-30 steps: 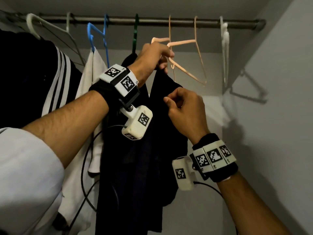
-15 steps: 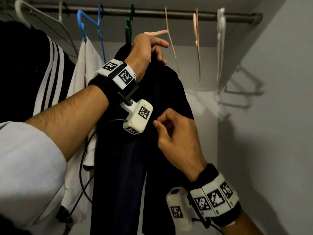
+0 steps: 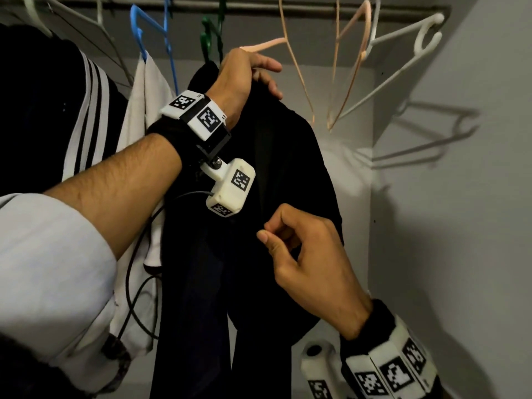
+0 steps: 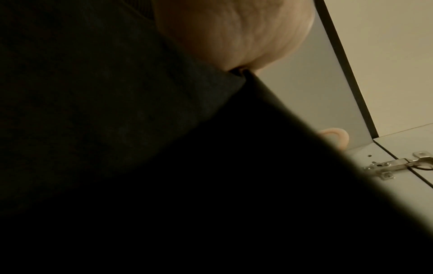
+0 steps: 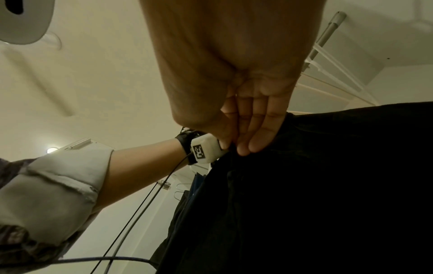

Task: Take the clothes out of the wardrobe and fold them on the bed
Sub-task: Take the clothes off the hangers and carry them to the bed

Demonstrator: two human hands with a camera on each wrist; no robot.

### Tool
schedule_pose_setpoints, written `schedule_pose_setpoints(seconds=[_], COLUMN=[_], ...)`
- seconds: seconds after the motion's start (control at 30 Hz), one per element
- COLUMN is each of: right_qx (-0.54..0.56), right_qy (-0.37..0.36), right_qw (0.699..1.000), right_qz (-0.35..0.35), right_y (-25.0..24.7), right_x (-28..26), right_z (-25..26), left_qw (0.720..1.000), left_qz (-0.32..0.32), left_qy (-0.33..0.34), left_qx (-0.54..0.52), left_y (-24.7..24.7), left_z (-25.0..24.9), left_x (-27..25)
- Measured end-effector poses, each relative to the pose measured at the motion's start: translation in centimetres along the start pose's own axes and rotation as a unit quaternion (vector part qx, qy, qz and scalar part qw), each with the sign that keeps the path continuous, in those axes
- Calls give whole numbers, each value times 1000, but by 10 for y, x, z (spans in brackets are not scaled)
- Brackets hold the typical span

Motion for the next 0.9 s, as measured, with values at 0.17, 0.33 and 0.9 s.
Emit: schedule_pose_setpoints(seconds=[0.17,0.33,0.9], right_qx=[-40,-44,-218], right_qy=[8,31,12], right_qw=[998,992,974], right_qz=[41,-116,-63], right_y=[-18,-64,-32], right_x=[23,86,92], right_z=[3,0,-9], left_qw=[1000,1000,998], left_qz=[-5,-13,-15], left_qy=[-12,-7,-27], left_qx=[-11,17,-46], left_y=[-8,-18,-7], left_z=[-1,-4,-4], left_x=[2,8,1])
Point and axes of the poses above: each hand's wrist, its own x-axis towards the middle knuckle, its own y-axis out of the palm, z = x × y, the point moved 7 cm from there along x, towards the middle knuckle, and after that the axes turned 2 degrees about y, right-handed, at the moved point
